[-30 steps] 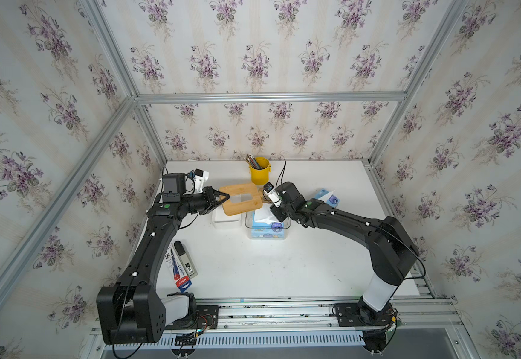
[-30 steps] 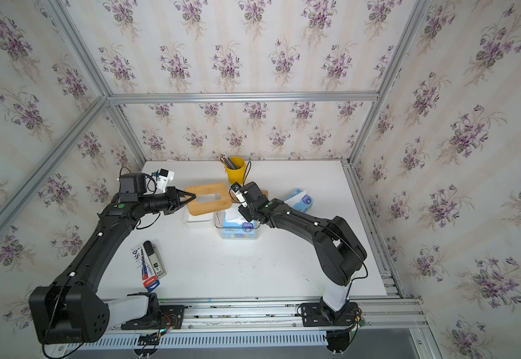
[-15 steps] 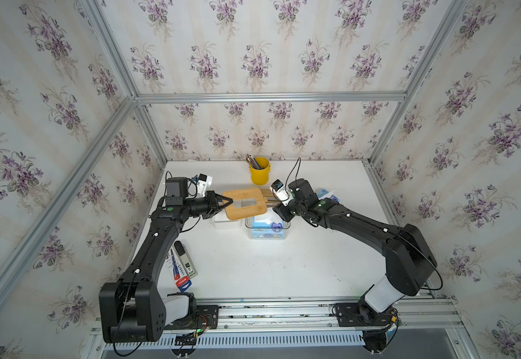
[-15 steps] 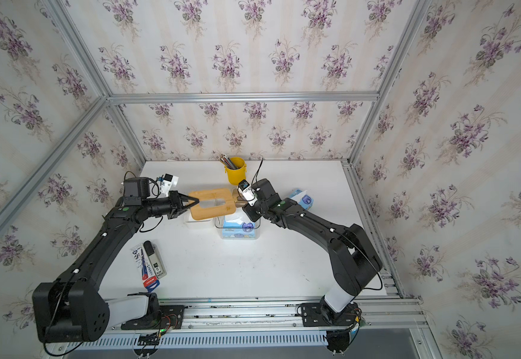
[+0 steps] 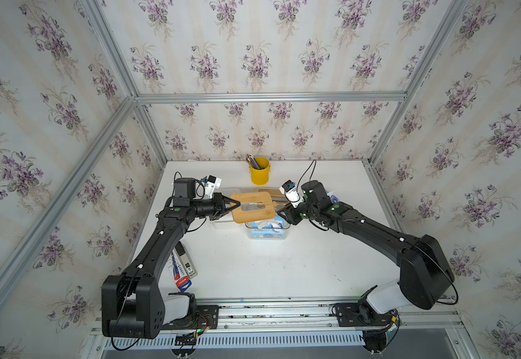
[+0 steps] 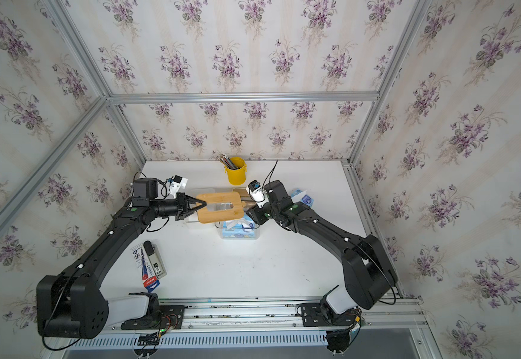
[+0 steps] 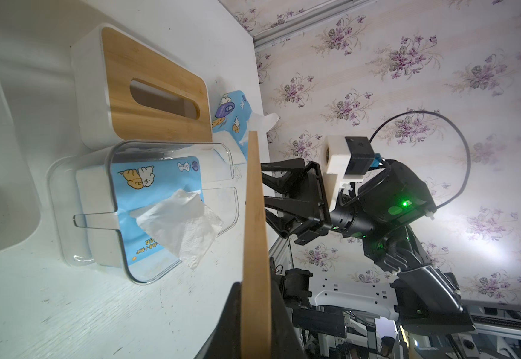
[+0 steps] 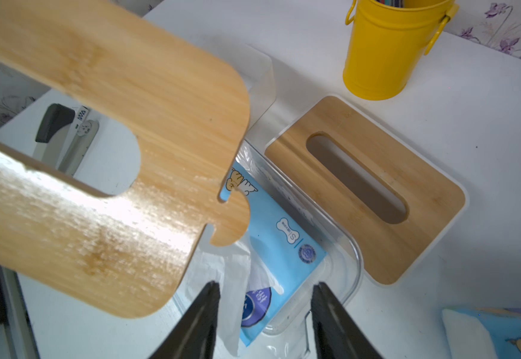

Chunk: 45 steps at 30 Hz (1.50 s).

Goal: Put the tissue paper into the tissue box
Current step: Close the box lid on the tissue box.

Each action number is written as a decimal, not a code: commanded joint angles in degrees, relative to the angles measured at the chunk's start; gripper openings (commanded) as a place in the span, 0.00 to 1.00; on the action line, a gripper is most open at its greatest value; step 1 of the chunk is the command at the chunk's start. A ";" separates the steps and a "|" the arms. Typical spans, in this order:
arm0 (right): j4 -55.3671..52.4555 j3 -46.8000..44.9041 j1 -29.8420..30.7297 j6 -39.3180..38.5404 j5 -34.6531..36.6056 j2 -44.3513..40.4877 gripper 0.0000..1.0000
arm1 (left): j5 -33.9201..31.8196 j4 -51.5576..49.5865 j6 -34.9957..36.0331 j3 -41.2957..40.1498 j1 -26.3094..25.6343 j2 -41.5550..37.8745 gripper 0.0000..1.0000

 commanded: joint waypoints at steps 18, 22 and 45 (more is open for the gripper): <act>1.17 -7.09 -8.62 6.68 3.39 -7.38 0.55 | 1.93 11.31 -5.09 0.65 -5.95 11.37 0.00; 1.69 -7.93 -8.68 6.75 3.11 -6.90 0.55 | 1.28 10.99 -4.79 1.13 -6.44 12.15 0.00; 2.19 -8.79 -8.63 6.59 2.45 -4.76 0.56 | 2.90 13.87 -6.39 2.63 -7.63 16.99 0.00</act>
